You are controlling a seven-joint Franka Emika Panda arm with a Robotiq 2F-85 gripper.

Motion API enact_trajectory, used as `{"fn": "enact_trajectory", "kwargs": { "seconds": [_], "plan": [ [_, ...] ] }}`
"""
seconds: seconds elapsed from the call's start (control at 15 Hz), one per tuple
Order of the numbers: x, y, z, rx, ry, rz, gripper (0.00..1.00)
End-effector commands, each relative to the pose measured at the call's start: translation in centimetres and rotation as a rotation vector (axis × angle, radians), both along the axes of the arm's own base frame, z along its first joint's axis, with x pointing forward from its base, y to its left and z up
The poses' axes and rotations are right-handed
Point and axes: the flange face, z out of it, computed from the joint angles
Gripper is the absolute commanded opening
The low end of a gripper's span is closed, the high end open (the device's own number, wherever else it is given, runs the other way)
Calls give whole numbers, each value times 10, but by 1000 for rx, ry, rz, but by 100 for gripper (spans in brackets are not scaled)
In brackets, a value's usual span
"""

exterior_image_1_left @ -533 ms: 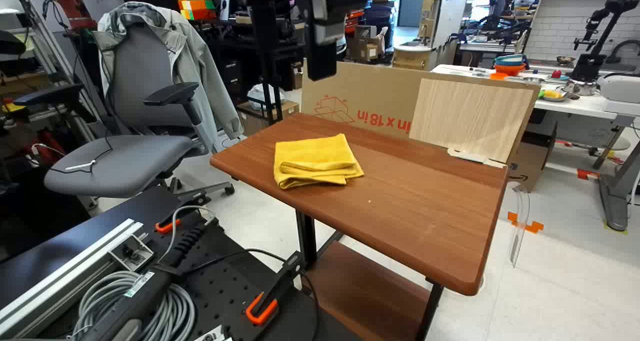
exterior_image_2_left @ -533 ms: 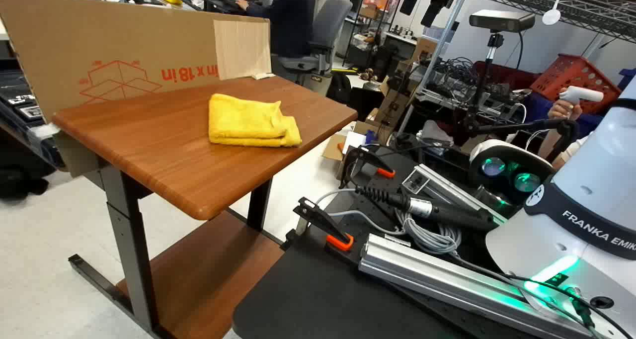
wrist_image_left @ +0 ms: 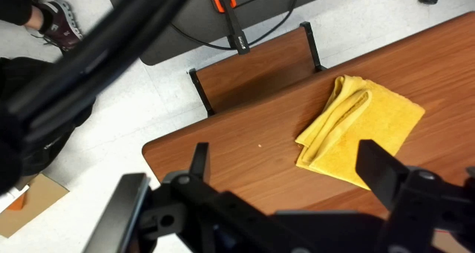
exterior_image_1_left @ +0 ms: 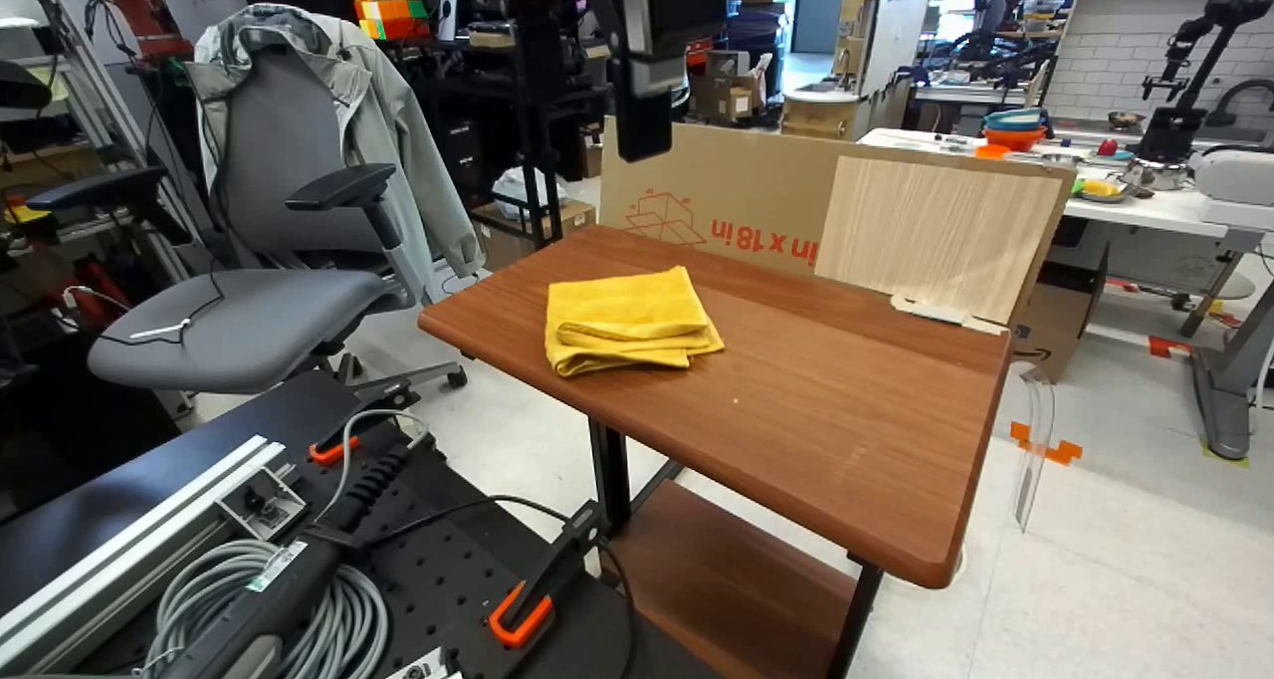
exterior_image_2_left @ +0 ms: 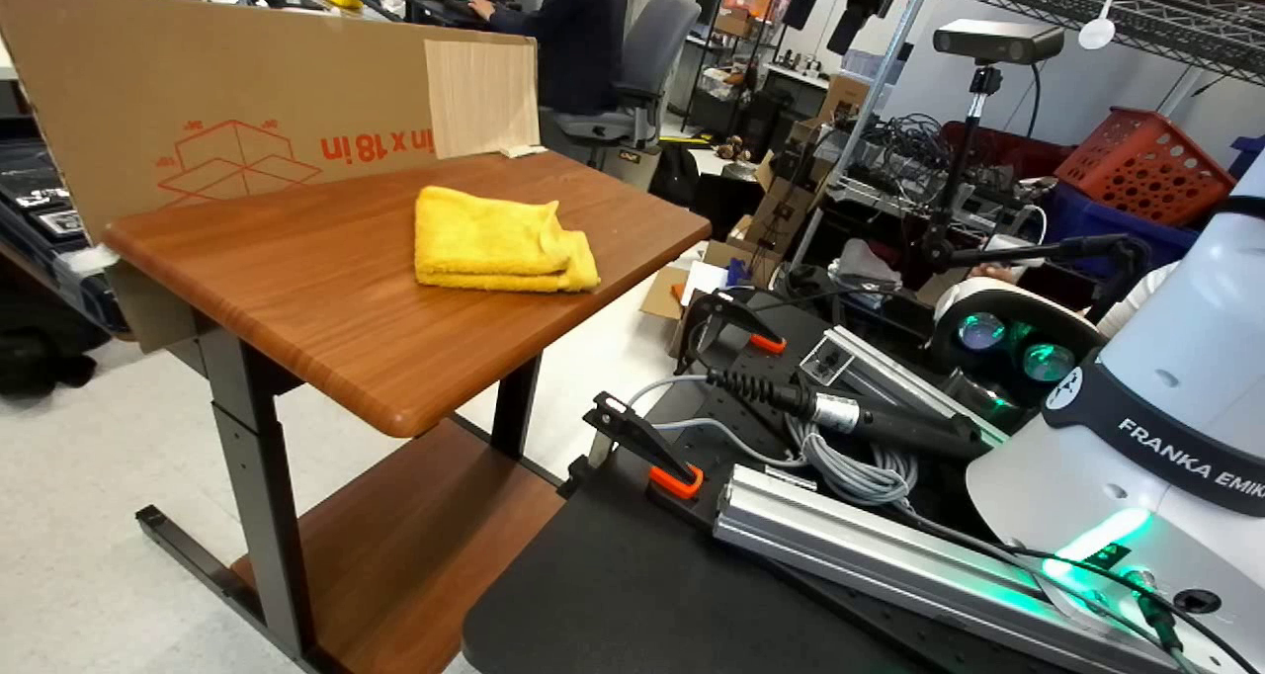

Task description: Use the yellow towel to wipe the table

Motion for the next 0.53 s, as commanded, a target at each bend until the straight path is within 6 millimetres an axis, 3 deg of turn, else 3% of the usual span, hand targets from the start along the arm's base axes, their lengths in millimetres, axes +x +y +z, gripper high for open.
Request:
{"fn": "enact_trajectory", "kwargs": {
  "seconds": [0.0, 0.2, 0.47],
  "plan": [
    [68, 32, -24, 73, -33, -73, 100],
    [115, 69, -55, 90, -13, -145, 100],
    [175, 118, -112, 11, 32, -225, 100]
  ]
}}
